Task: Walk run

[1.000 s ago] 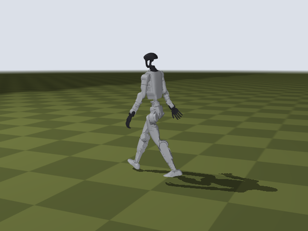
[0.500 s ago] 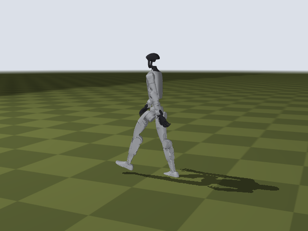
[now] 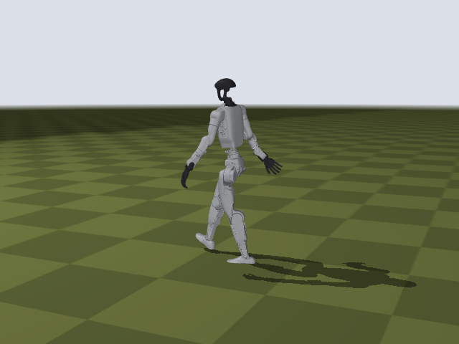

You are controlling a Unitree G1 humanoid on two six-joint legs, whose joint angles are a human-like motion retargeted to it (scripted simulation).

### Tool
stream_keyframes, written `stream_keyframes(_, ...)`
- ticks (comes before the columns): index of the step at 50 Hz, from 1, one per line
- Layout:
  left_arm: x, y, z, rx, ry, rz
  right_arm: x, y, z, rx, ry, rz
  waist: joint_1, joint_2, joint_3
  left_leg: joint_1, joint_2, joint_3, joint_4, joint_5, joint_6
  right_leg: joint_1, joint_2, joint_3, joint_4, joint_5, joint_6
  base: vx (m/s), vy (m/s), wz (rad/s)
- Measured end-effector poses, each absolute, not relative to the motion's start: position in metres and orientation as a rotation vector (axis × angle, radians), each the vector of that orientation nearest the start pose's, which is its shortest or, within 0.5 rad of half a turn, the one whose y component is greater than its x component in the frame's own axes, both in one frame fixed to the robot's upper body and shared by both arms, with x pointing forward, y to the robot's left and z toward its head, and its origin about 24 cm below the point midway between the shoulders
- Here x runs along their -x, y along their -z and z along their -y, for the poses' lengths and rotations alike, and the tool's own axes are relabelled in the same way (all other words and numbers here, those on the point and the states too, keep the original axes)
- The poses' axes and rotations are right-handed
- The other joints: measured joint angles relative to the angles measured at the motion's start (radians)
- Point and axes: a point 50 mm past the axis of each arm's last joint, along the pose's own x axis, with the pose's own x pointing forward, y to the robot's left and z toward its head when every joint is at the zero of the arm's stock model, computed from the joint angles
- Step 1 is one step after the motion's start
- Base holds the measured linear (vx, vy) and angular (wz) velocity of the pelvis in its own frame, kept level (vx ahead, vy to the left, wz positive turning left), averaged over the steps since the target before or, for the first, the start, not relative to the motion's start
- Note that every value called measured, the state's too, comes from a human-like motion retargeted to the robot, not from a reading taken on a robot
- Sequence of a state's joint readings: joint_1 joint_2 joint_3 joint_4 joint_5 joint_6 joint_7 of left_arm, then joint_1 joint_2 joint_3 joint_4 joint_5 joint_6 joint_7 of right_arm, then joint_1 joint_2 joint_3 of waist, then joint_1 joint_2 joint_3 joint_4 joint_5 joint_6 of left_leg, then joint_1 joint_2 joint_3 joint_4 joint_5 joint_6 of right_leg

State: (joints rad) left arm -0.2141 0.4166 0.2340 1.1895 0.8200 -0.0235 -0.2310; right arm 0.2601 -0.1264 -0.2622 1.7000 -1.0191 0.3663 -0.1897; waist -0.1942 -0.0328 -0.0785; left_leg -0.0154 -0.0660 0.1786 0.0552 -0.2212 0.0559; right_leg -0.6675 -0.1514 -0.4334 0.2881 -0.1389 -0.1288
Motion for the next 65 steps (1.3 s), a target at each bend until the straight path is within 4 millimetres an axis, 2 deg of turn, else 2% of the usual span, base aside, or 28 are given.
stream_keyframes(2, -0.200, 0.086, -0.314, -0.877, 0.147, -0.978, 0.152, 0.138, 0.210, 0.796, -0.469, -2.173, 0.021, -0.010, -0.013, 0.054, -0.009, 0.000, -0.007, -0.031, -0.028, -0.046, 0.029, 0.028, -0.114, -0.022, 0.032, 1.34, -0.35, 0.10)
stream_keyframes(4, -0.209, 0.082, -0.304, -0.855, 0.074, -0.858, 0.151, 0.140, 0.206, 0.764, -0.465, -2.162, 0.057, -0.028, -0.029, 0.111, -0.033, 0.007, -0.001, -0.035, -0.066, -0.079, 0.030, 0.029, -0.055, -0.052, -0.025, 1.30, -0.26, -0.19)
stream_keyframes(6, -0.202, 0.089, -0.293, -0.781, -0.009, -0.806, 0.139, 0.144, 0.207, 0.786, -0.437, -2.123, 0.053, -0.024, -0.047, 0.141, -0.044, -0.003, 0.022, 0.009, -0.106, -0.075, 0.012, -0.013, 0.039, -0.057, -0.073, 1.06, -0.17, 0.15)
stream_keyframes(8, -0.173, 0.110, -0.281, -0.660, -0.069, -0.849, 0.121, 0.150, 0.210, 0.839, -0.409, -2.045, 0.007, -0.017, -0.057, 0.183, -0.062, -0.028, 0.069, 0.145, -0.155, -0.024, -0.023, -0.048, 0.083, 0.025, -0.048, 1.29, -0.23, 0.59)
stream_keyframes(10, -0.139, 0.133, -0.263, -0.553, -0.060, -0.964, 0.099, 0.157, 0.212, 0.862, -0.376, -1.958, -0.039, -0.001, -0.053, 0.207, -0.025, 0.060, 0.154, 0.342, -0.175, -0.001, -0.074, -0.030, 0.176, 0.025, -0.046, 1.35, -0.17, 0.87)
stream_keyframes(12, -0.089, 0.161, -0.233, -0.454, 0.072, -1.204, 0.072, 0.164, 0.215, 0.880, -0.321, -1.867, -0.009, -0.040, -0.058, 0.166, -0.013, 0.180, 0.368, 0.566, -0.132, 0.098, -0.100, 0.070, 0.165, -0.021, -0.032, 1.04, 0.00, 0.05)
stream_keyframes(13, -0.072, 0.167, -0.226, -0.428, 0.132, -1.289, 0.062, 0.166, 0.217, 0.893, -0.307, -1.833, 0.023, -0.065, -0.059, 0.142, -0.038, 0.211, 0.452, 0.615, -0.110, 0.147, -0.105, 0.063, 0.142, -0.036, -0.040, 0.99, -0.09, -0.46)
stream_keyframes(15, -0.033, 0.175, -0.217, -0.379, 0.302, -1.486, 0.027, 0.170, 0.223, 0.933, -0.275, -1.713, 0.044, -0.095, -0.048, 0.041, -0.016, 0.242, 0.693, 0.584, -0.026, 0.247, -0.150, 0.018, 0.115, -0.066, -0.021, 1.08, -0.18, -0.02)
stream_keyframes(17, -0.005, 0.175, -0.218, -0.366, 0.416, -1.613, -0.015, 0.171, 0.230, 0.996, -0.237, -1.576, 0.075, -0.121, -0.028, -0.049, 0.099, 0.348, 0.882, 0.451, 0.056, 0.325, -0.144, 0.006, 0.079, -0.088, -0.010, 0.93, -0.16, 0.06)
stream_keyframes(20, 0.032, 0.173, -0.217, -0.379, 0.414, -1.715, -0.076, 0.164, 0.233, 1.104, -0.154, -1.365, 0.143, -0.099, -0.013, -0.249, 0.203, 0.322, 0.995, 0.352, -0.004, 0.454, -0.048, -0.022, -0.058, -0.069, 0.004, 0.98, -0.15, -0.41)
stream_keyframes(23, 0.066, 0.170, -0.211, -0.293, 0.236, -1.781, -0.130, 0.148, 0.236, 1.177, -0.067, -1.131, 0.232, -0.082, -0.014, -0.427, 0.163, 0.266, 0.852, 0.297, -0.068, 0.551, 0.042, 0.009, -0.169, -0.063, 0.017, 0.86, -0.14, -0.92)
stream_keyframes(27, 0.087, 0.169, -0.195, -0.070, 0.037, -1.783, -0.186, 0.121, 0.240, 1.236, 0.013, -0.863, 0.327, -0.045, -0.006, -0.563, 0.169, 0.284, 0.490, 0.227, -0.016, 0.670, 0.125, 0.052, -0.230, -0.103, 0.057, 0.96, -0.06, -0.84)
stream_keyframes(30, 0.090, 0.169, -0.184, 0.066, -0.020, -1.775, -0.212, 0.103, 0.244, 1.267, 0.068, -0.727, 0.369, -0.039, 0.008, -0.626, 0.089, 0.185, 0.156, 0.256, -0.012, 0.757, 0.144, 0.079, -0.245, -0.143, 0.100, 1.06, 0.00, -0.46)
stream_keyframes(33, 0.097, 0.167, -0.182, 0.115, 0.042, -1.824, -0.208, 0.107, 0.239, 1.231, 0.052, -0.736, 0.367, -0.032, -0.008, -0.639, 0.054, 0.192, 0.073, 0.261, -0.032, 0.814, 0.148, 0.093, -0.224, -0.143, 0.166, 1.04, 0.00, -0.06)
stream_keyframes(35, 0.100, 0.165, -0.186, 0.103, 0.116, -1.872, -0.190, 0.122, 0.230, 1.141, -0.015, -0.816, 0.356, -0.025, -0.026, -0.633, 0.037, 0.181, 0.142, 0.267, 0.052, 0.846, 0.154, 0.106, -0.191, -0.105, 0.221, 1.37, -0.04, -0.08)
stream_keyframes(37, 0.102, 0.163, -0.193, 0.025, 0.200, -1.905, -0.153, 0.143, 0.222, 1.027, -0.093, -0.965, 0.381, -0.021, -0.044, -0.593, 0.078, 0.270, 0.198, 0.283, 0.093, 0.872, 0.162, 0.130, -0.122, 0.012, 0.259, 1.29, -0.06, -0.63)
stream_keyframes(38, 0.100, 0.164, -0.196, -0.025, 0.251, -1.910, -0.131, 0.153, 0.220, 0.970, -0.126, -1.052, 0.404, -0.020, -0.054, -0.603, 0.080, 0.143, 0.251, 0.247, 0.103, 0.873, 0.154, 0.119, -0.071, 0.122, 0.257, 1.40, -0.08, -1.15)
stream_keyframes(41, 0.086, 0.167, -0.202, -0.095, 0.317, -1.859, -0.070, 0.171, 0.208, 0.933, -0.192, -1.288, 0.372, 0.017, -0.057, -0.514, 0.162, 0.131, 0.327, 0.125, 0.076, 0.794, 0.116, 0.089, 0.232, 0.418, 0.249, 1.38, -0.12, -0.95)
stream_keyframes(42, 0.077, 0.168, -0.207, -0.124, 0.328, -1.834, -0.049, 0.173, 0.207, 0.945, -0.202, -1.372, 0.337, 0.040, -0.057, -0.454, 0.183, 0.152, 0.307, 0.096, 0.070, 0.747, 0.112, 0.054, 0.356, 0.448, 0.233, 0.81, -0.04, -0.03)
stream_keyframes(43, 0.064, 0.169, -0.215, -0.168, 0.332, -1.808, -0.027, 0.174, 0.212, 0.960, -0.212, -1.466, 0.319, 0.050, -0.055, -0.392, 0.200, 0.200, 0.276, 0.078, 0.065, 0.672, 0.098, 0.061, 0.490, 0.403, 0.205, 0.82, -0.01, -0.22)
stream_keyframes(46, 0.020, 0.171, -0.237, -0.317, 0.288, -1.711, 0.011, 0.171, 0.219, 0.947, -0.277, -1.622, 0.277, 0.035, -0.029, -0.269, 0.142, 0.225, 0.173, 0.067, 0.058, 0.477, 0.007, 0.051, 0.724, 0.243, 0.167, 0.95, 0.00, 0.13)
stream_keyframes(50, -0.068, 0.162, -0.258, -0.504, 0.207, -1.438, 0.060, 0.166, 0.223, 0.868, -0.342, -1.798, 0.137, 0.032, 0.004, -0.117, 0.051, 0.138, 0.038, 0.059, 0.045, 0.216, -0.021, 0.028, 0.665, 0.121, 0.174, 0.88, -0.03, 1.28)
stream_keyframes(53, -0.122, 0.146, -0.265, -0.540, 0.195, -1.249, 0.079, 0.163, 0.224, 0.845, -0.334, -1.841, 0.055, 0.032, 0.010, -0.053, 0.026, 0.087, 0.010, 0.025, 0.017, 0.112, -0.066, -0.031, 0.440, 0.047, 0.111, 0.87, -0.11, 0.99)
stream_keyframes(56, -0.176, 0.117, -0.278, -0.583, 0.141, -1.037, 0.090, 0.162, 0.213, 0.809, -0.350, -1.865, -0.018, 0.013, 0.024, 0.028, -0.006, 0.045, -0.007, -0.030, -0.007, 0.021, -0.043, -0.042, 0.073, -0.002, 0.042, 0.95, -0.29, 0.75)
stream_keyframes(58, -0.203, 0.098, -0.281, -0.614, 0.117, -0.900, 0.095, 0.162, 0.203, 0.754, -0.360, -1.884, -0.025, 0.006, 0.017, 0.075, -0.019, 0.028, -0.012, -0.067, -0.022, -0.039, -0.020, -0.013, -0.073, -0.010, 0.063, 0.98, -0.33, 0.46)
stream_keyframes(60, -0.213, 0.092, -0.274, -0.626, 0.112, -0.816, 0.100, 0.162, 0.198, 0.699, -0.362, -1.901, -0.007, 0.006, 0.001, 0.105, -0.023, 0.018, -0.008, -0.080, -0.042, -0.078, -0.012, 0.002, -0.095, -0.024, 0.044, 1.13, -0.28, 0.23)
stream_keyframes(62, -0.206, 0.099, -0.263, -0.607, 0.078, -0.773, 0.096, 0.162, 0.201, 0.676, -0.358, -1.906, 0.013, 0.015, -0.027, 0.136, -0.031, 0.004, 0.018, -0.034, -0.093, -0.094, -0.028, 0.008, 0.016, -0.025, -0.019, 0.88, -0.08, 0.24)
stream_keyframes(65, -0.162, 0.127, -0.255, -0.540, 0.076, -0.918, 0.078, 0.165, 0.210, 0.758, -0.325, -1.852, -0.025, 0.022, -0.040, 0.183, -0.066, -0.027, 0.086, 0.182, -0.161, -0.046, -0.071, -0.007, 0.120, 0.064, -0.009, 1.35, -0.28, 0.36)
